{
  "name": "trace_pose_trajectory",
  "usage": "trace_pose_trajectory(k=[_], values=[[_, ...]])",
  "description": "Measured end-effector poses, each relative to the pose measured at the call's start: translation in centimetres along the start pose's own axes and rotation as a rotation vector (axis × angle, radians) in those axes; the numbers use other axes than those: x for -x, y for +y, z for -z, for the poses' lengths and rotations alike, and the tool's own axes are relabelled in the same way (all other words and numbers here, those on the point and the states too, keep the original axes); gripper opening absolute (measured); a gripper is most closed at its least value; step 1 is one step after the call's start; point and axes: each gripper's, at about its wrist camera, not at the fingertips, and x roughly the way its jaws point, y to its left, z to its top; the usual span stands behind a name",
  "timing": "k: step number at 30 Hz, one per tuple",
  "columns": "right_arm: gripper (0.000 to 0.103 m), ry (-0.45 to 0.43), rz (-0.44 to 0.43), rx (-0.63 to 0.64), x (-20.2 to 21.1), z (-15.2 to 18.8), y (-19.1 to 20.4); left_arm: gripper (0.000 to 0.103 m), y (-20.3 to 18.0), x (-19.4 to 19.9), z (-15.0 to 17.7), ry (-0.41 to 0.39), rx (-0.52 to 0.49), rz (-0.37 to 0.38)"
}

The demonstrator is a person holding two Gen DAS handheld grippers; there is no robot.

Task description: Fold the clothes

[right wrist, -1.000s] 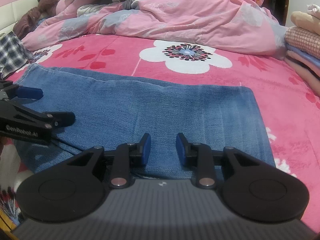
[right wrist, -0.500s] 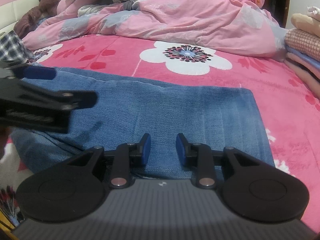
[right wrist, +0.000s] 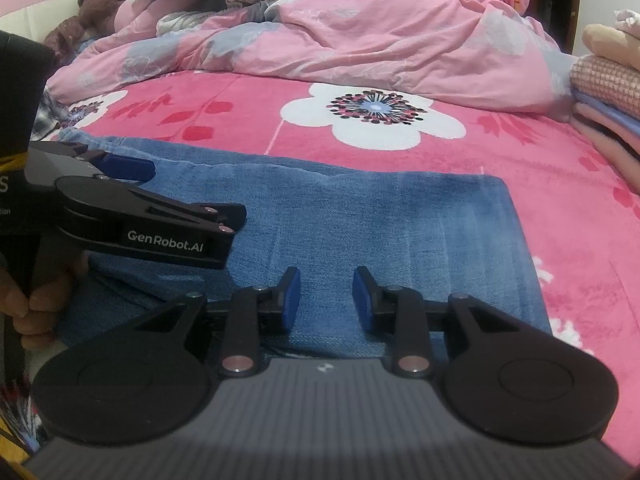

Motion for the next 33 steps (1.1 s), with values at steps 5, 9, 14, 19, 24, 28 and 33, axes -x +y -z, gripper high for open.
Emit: trace_pose_trajectory(k=[5,9,14,19,24,28,33], values=[[0.029,0.001,0.006,0.007,-0.1,-0.1,0.1,0.103,0.2,0.2,0.2,-0.009,0.001,0.013],[0.029,0.002,0.009,0.011,-0.1,-0.1,0.2,0.103,0.9,0.9,0.6,-0.018,-0.01,0.023],[0.029,0.002,0.007,0.005,-0.1,-0.1,0.1,0.103,4.0,2.2,1.2,-0.02,0.014,-0.062],[0.029,0.001,0.007,0.004,-0.1,-0.1,0.0,0.103,9.0,3.6,2.6,0.004,0.09,-0.109],[0.029,0.0,0.006,0.002,-0.1,0.0,0.1,0.094,12.1,5.2,3.1,-0.002,0.105,-0.135],[0.029,0.0,0.006,0.0,-0.1,0.0,0.1,0.094,12.6,6.9,3.1,-0.035,0.118,-0.131],[0.029,0.0,0.006,0.0,-0.1,0.0,0.1,0.094,11.9,8.7,2.9,-0.098,0.1,-0.084]])
